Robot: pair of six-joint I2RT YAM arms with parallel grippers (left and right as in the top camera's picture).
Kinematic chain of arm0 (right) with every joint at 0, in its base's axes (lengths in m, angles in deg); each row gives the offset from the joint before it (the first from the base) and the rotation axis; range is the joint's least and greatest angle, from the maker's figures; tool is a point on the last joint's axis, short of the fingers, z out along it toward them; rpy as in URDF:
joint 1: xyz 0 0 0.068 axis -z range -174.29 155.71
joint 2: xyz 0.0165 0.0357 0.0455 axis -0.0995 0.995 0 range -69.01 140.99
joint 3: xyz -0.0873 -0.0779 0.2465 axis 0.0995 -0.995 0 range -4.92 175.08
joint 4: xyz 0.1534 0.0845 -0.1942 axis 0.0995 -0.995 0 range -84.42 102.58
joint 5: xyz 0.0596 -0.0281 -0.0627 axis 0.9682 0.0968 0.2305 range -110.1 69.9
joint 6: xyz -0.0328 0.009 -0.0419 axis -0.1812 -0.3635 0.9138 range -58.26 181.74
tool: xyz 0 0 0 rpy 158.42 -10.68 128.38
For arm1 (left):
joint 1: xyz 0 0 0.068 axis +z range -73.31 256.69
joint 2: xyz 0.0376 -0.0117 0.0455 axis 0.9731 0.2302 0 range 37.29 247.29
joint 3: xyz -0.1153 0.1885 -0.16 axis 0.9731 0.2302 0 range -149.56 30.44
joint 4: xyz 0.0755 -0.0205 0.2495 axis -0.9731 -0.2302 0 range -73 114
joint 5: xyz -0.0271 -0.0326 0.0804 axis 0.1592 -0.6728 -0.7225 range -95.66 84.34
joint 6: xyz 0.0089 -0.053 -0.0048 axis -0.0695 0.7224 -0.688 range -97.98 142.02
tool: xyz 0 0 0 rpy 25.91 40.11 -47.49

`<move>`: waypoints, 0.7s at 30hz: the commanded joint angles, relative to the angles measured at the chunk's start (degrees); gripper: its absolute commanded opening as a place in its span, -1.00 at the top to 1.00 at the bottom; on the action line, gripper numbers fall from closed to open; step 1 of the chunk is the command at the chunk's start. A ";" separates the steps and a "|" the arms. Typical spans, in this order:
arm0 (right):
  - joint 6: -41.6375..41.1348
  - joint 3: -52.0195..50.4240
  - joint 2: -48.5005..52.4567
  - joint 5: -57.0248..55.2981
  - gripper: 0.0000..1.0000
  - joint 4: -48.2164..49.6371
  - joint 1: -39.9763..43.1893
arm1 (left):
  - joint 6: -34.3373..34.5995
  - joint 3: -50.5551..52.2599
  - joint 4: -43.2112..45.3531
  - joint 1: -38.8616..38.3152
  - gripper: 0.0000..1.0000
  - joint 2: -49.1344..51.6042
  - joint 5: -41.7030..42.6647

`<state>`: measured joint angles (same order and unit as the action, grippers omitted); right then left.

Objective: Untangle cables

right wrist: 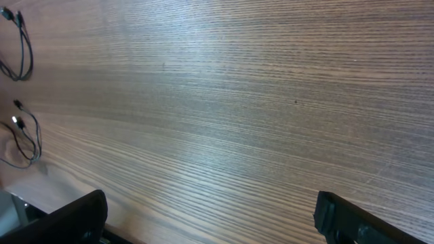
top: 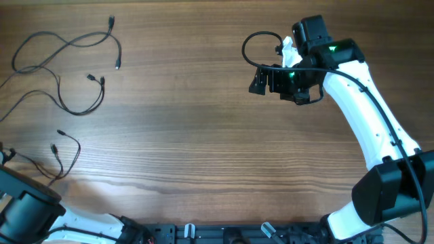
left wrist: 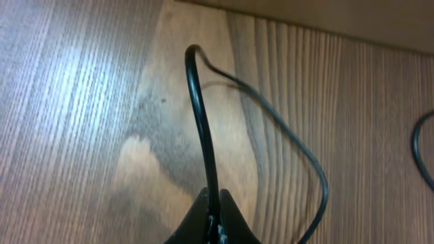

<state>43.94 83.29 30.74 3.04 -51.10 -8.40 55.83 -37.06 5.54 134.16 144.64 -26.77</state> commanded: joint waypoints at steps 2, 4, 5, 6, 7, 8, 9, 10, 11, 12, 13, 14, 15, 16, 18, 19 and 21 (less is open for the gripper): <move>1.16 -0.57 -0.59 0.72 -1.00 0.15 -0.20 | -2.12 -0.24 2.91 0.52 0.92 -0.68 8.70; 1.14 -0.57 -0.59 0.72 -0.99 0.13 -0.20 | -4.28 -0.24 4.15 0.20 0.92 -0.68 11.98; 1.14 -0.57 -0.59 0.74 -1.00 0.13 -0.22 | -4.46 -0.24 4.33 0.02 0.92 -0.68 12.39; 1.11 -0.57 -0.57 0.74 -0.99 0.15 -0.22 | -4.48 -0.24 4.31 -0.24 0.92 -0.68 12.50; 1.14 -0.59 -0.57 0.72 -0.99 0.20 -0.24 | -4.48 -0.22 4.31 -0.44 0.92 -0.61 12.55; 1.14 -0.57 -0.57 0.72 -0.99 0.24 -0.24 | -4.48 -0.22 4.31 -0.66 0.91 -0.50 12.61; 1.14 -0.59 -0.57 0.72 -1.00 0.26 -0.24 | -4.70 -0.22 4.31 -0.85 0.88 -0.37 12.74; 1.14 -0.57 -0.57 0.72 -0.99 0.26 -0.24 | -4.92 -0.22 4.26 -1.03 0.88 -0.28 12.74; 1.14 -0.57 -0.57 0.72 -0.99 0.24 -0.24 | -4.92 -0.22 4.09 -1.11 0.87 -0.09 12.74; 1.16 -0.57 -0.57 0.72 -0.99 0.22 -0.24 | -4.90 -0.22 3.82 -1.11 0.83 0.28 12.72; 1.18 -0.57 -0.57 0.72 -0.99 0.22 -0.24 | -4.90 -0.22 3.52 -1.11 0.77 0.52 12.70; 1.18 -0.57 -0.59 0.72 -0.99 0.22 -0.24 | -4.92 -0.22 3.39 -1.11 0.64 0.79 12.50; 1.18 -0.57 -0.57 0.72 -1.00 0.20 -0.24 | -4.94 -0.22 3.23 -1.09 0.39 1.01 12.50; 1.18 -0.57 -0.57 0.72 -0.99 0.20 -0.24 | -5.14 -0.22 3.17 -1.11 0.07 1.11 12.50; 1.16 -0.57 -0.59 0.72 -0.99 0.22 -0.24 | -5.73 -0.22 2.97 -1.11 -0.77 1.18 12.52; 1.14 -0.57 -0.57 0.72 -0.99 0.22 -0.24 | -7.45 -0.24 3.02 -1.11 -1.00 1.18 12.52; 1.18 -0.57 -0.59 0.72 -0.99 0.20 -0.24 | -11.87 -0.24 3.19 -1.11 -1.00 1.07 12.48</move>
<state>44.07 83.29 30.74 3.04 -51.01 -8.40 50.25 -37.06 8.56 133.22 145.06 -14.70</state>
